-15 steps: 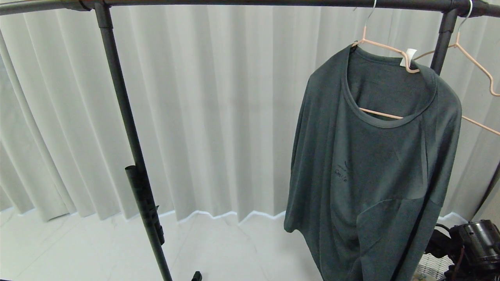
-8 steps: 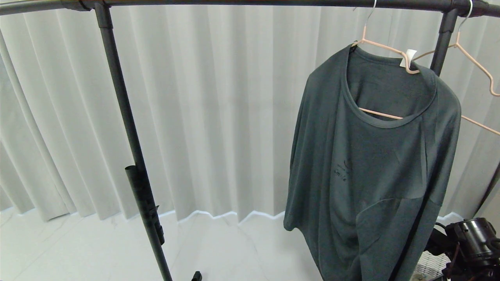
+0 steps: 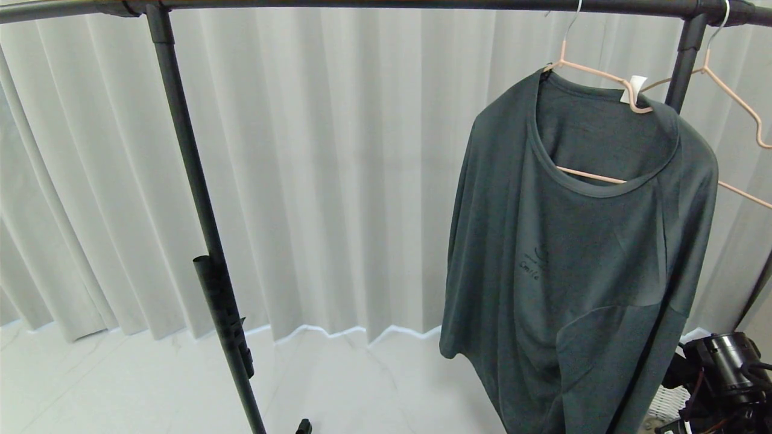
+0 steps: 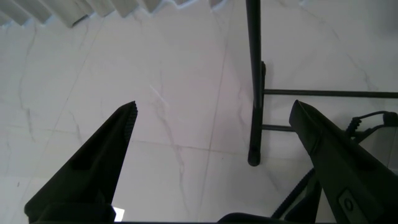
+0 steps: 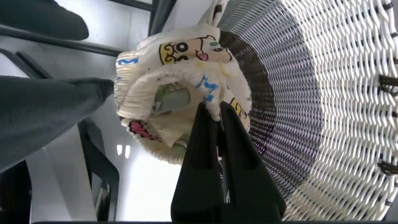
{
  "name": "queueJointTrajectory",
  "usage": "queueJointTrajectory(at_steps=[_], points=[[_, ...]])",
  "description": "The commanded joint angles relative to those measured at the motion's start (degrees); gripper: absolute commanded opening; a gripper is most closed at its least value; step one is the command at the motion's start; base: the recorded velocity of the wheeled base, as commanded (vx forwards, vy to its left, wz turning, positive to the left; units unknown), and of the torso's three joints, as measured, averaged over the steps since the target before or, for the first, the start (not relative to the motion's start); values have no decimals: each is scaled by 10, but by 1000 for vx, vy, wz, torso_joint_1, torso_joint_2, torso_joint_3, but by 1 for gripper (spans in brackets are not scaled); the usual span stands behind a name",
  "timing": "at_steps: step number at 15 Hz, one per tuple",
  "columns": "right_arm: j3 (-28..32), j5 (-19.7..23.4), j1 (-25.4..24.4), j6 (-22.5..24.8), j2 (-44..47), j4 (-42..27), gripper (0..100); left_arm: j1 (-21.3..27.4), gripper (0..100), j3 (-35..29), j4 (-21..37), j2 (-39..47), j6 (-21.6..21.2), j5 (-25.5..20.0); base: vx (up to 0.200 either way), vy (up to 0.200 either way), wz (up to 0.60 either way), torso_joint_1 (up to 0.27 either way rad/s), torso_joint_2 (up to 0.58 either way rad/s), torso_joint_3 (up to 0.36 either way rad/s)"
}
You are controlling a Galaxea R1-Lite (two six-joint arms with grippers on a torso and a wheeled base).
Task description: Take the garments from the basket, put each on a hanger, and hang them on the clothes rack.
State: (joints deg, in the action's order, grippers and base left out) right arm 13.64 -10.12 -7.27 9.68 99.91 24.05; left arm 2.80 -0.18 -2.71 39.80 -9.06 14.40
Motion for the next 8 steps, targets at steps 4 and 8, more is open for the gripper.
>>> queueJointTrajectory(at_steps=[4,8], points=[[-13,-13,-27,-2,-65,-4,0,4,100,0,0,-13,-1,-1,0,0,0,0,0,0],[18,-14,-74,-22,-160,-34,0,4,100,0,1,-11,-3,-1,0,0,0,0,0,0]])
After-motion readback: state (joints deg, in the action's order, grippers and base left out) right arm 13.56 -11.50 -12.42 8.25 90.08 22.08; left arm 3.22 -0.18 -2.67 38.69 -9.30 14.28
